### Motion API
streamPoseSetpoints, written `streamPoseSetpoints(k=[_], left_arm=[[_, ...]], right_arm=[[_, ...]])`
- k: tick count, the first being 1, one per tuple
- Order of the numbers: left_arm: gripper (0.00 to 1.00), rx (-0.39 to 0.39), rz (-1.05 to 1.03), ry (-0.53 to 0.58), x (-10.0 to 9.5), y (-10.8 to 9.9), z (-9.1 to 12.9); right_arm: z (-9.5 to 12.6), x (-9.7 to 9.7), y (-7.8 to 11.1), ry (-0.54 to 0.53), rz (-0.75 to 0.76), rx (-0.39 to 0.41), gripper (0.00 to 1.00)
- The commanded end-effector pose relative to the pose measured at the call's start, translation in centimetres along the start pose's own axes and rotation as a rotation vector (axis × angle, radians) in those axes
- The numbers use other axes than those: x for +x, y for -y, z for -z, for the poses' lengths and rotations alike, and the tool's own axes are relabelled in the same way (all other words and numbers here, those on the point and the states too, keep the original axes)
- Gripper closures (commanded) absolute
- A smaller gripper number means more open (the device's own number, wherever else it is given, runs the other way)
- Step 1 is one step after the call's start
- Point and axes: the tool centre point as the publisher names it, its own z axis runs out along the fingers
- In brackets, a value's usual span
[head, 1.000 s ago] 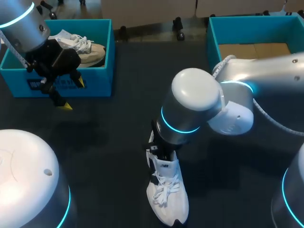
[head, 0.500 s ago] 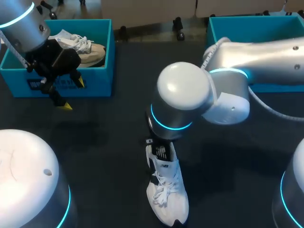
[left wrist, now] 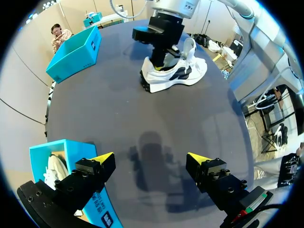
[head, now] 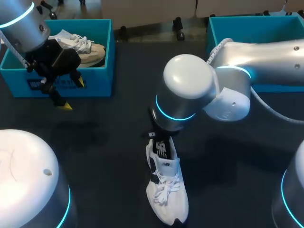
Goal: Take the shoe out of the shoebox, open the shoe tongue, remove and reinsert the insole, then place the shoe into the shoebox
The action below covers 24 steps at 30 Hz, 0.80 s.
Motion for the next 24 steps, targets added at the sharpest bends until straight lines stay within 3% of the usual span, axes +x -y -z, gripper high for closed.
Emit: streamPoseSetpoints(k=[1, 11, 20, 24], left_arm=[[0.0, -0.002, -0.001, -0.001, 0.0, 0.0, 0.0], [0.0, -0.002, -0.001, -0.001, 0.0, 0.0, 0.0], [0.0, -0.002, -0.001, -0.001, 0.0, 0.0, 0.0], [0.0, -0.002, -0.001, -0.001, 0.0, 0.0, 0.0]], right_arm=[[-1.4, -0.2, 0.1, -0.028, -0.006, -0.002, 1.0], [-3.7, 1.0, 1.3, -0.064, -0.034, 0.035, 1.0], [0.6, 2.3, 1.5, 0.02, -0.052, 0.033, 1.0], [0.9, 2.6, 1.1, 0.069, -0.053, 0.09, 1.0]])
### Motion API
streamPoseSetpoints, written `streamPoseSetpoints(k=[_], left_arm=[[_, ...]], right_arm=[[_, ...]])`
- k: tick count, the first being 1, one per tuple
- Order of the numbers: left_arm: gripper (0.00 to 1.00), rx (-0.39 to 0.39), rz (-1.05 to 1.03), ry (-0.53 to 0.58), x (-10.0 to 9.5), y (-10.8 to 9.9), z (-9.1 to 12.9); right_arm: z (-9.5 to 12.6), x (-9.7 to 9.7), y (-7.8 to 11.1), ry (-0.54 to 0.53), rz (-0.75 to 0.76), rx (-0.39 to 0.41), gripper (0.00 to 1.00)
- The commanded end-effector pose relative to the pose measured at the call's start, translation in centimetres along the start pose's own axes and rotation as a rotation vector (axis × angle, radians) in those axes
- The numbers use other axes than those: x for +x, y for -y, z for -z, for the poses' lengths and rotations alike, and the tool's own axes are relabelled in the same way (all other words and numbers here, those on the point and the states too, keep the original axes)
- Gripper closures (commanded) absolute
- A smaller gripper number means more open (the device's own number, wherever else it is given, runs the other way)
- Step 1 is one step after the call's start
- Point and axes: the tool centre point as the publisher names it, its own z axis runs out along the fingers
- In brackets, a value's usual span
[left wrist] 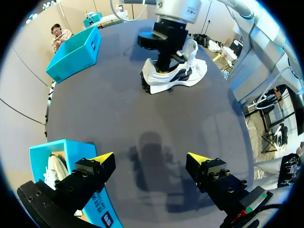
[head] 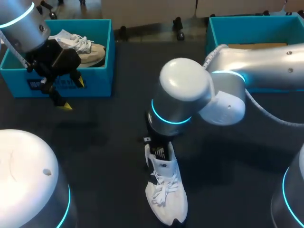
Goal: Take the shoe out of the shoebox, open the shoe tongue, remove and reinsert the insole, then place the shoe into the shoebox
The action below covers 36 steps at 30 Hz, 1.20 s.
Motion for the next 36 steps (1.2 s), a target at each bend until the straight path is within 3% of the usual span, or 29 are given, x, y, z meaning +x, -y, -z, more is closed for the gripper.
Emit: streamPoseSetpoints(k=[1, 9, 18, 21, 29, 36], left_arm=[[0.0, -0.003, -0.001, -0.002, 0.0, 0.0, 0.0], [0.0, -0.003, -0.001, -0.002, 0.0, 0.0, 0.0], [0.0, -0.003, -0.001, -0.002, 0.0, 0.0, 0.0], [0.0, -0.003, -0.001, -0.002, 0.0, 0.0, 0.0], [0.0, -0.003, -0.001, -0.002, 0.0, 0.0, 0.0], [0.0, -0.003, -0.001, -0.002, 0.0, 0.0, 0.0]], right_arm=[[0.6, 0.7, -0.6, 0.081, 0.008, 0.049, 1.0], [-2.6, 0.0, 0.4, 0.071, 0.011, 0.128, 1.0], [-3.8, -0.7, 2.2, 0.051, -0.029, 0.166, 1.0], [-3.0, -0.5, 2.7, 0.053, -0.042, 0.161, 1.0], [1.4, -0.2, 3.3, 0.116, -0.047, 0.152, 1.0], [2.1, -1.1, 3.8, 0.113, -0.064, 0.198, 1.0]])
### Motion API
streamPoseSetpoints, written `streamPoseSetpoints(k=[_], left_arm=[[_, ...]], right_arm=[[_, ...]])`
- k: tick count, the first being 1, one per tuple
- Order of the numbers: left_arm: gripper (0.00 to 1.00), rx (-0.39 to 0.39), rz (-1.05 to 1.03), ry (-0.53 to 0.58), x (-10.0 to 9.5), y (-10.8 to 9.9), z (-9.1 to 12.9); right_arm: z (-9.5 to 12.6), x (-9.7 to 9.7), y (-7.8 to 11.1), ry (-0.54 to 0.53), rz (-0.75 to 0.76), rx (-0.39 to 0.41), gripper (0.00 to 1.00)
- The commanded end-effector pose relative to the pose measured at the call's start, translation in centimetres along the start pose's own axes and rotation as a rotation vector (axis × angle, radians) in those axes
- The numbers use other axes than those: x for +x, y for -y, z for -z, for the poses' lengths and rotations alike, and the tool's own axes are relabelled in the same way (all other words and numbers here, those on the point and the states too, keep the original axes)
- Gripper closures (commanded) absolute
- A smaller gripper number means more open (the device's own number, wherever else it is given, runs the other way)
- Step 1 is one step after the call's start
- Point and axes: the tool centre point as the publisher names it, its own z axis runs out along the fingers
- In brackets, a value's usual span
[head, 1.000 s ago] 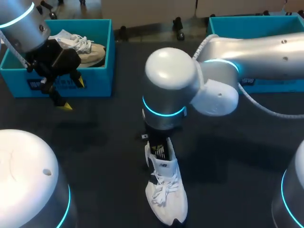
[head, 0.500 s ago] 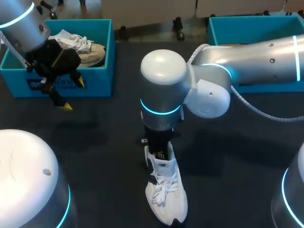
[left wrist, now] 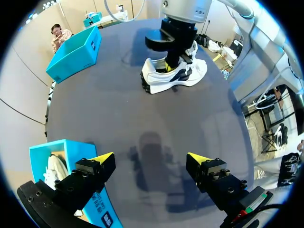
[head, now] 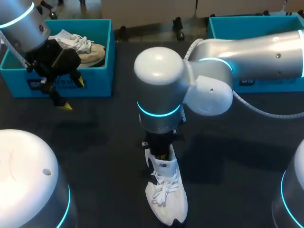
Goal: Take the shoe out of the shoebox, open the shoe tongue, remove and reinsert the insole, then place the shoe into the shoebox
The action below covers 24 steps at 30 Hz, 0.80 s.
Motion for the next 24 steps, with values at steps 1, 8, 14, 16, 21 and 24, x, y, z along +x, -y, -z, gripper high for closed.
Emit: streamPoseSetpoints(k=[1, 8, 14, 16, 21, 24], left_arm=[[0.0, -0.003, -0.001, -0.001, 0.0, 0.0, 0.0], [0.0, -0.003, -0.001, -0.001, 0.0, 0.0, 0.0], [0.0, -0.003, -0.001, -0.001, 0.0, 0.0, 0.0], [0.0, -0.003, -0.001, -0.001, 0.0, 0.0, 0.0], [0.0, -0.003, -0.001, -0.001, 0.0, 0.0, 0.0], [0.0, -0.003, -0.001, -0.001, 0.0, 0.0, 0.0]], right_arm=[[0.1, -1.0, 0.1, -0.02, -0.006, 0.016, 1.0], [-0.5, -2.2, 0.4, -0.047, 0.02, 0.049, 1.0], [-0.2, -2.1, 0.4, -0.057, 0.04, 0.077, 0.96], [-0.3, -1.9, 0.5, -0.055, 0.038, 0.092, 0.79], [-0.2, -1.7, 1.0, -0.052, 0.029, 0.108, 0.57], [-0.2, -1.3, 1.4, -0.052, 0.028, 0.111, 0.55]])
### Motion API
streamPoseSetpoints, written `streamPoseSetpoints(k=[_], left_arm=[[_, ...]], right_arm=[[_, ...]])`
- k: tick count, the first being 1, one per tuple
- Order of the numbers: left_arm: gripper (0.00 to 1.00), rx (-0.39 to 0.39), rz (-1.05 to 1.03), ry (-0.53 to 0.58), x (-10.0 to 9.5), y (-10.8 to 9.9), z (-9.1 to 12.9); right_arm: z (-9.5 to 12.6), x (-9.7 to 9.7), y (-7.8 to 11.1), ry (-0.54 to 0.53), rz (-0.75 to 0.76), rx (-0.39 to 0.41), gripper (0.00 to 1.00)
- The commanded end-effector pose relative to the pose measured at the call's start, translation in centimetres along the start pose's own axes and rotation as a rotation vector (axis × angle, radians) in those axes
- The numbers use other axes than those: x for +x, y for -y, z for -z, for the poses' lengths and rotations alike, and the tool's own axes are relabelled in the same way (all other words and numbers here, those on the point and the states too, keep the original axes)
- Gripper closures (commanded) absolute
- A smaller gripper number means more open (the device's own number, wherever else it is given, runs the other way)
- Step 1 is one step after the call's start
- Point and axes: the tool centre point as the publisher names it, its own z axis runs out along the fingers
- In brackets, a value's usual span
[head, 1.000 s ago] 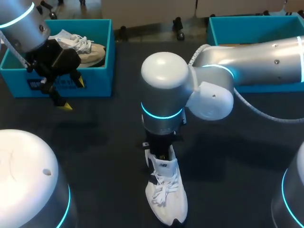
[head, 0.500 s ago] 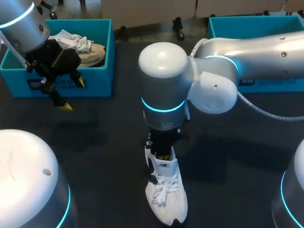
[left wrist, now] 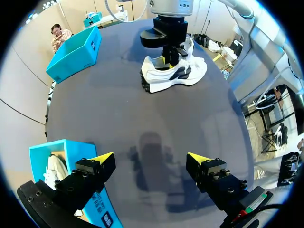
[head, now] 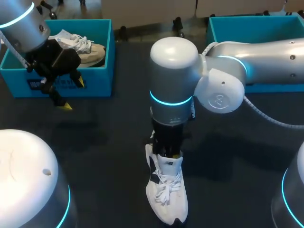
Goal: Take the shoe out of the shoebox, open the shoe tongue, remove and reinsert the insole, then place the shoe into the shoebox
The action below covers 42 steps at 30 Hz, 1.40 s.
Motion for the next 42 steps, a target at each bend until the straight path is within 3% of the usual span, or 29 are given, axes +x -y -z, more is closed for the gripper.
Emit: streamPoseSetpoints(k=[1, 10, 11, 14, 15, 42], left_arm=[[0.0, -0.003, 0.0, -0.001, 0.0, 0.0, 0.0], [0.0, -0.003, 0.0, -0.001, 0.0, 0.0, 0.0], [0.0, -0.003, 0.0, -0.001, 0.0, 0.0, 0.0], [0.0, -0.003, 0.0, -0.001, 0.0, 0.0, 0.0], [0.0, -0.003, 0.0, -0.001, 0.0, 0.0, 0.0], [0.0, -0.003, 0.0, -0.001, 0.0, 0.0, 0.0]], right_arm=[[-0.2, 0.6, 0.4, 0.008, -0.002, 0.003, 0.54], [0.4, 1.7, 0.8, 0.035, -0.002, 0.006, 0.5], [0.5, 1.8, 0.8, 0.04, -0.002, 0.007, 0.36], [0.6, 1.9, 0.7, 0.044, 0.003, 0.012, 0.05], [0.6, 1.9, 0.6, 0.045, 0.005, 0.014, 0.0], [2.6, 2.9, 2.6, 0.089, -0.027, 0.001, 0.0]])
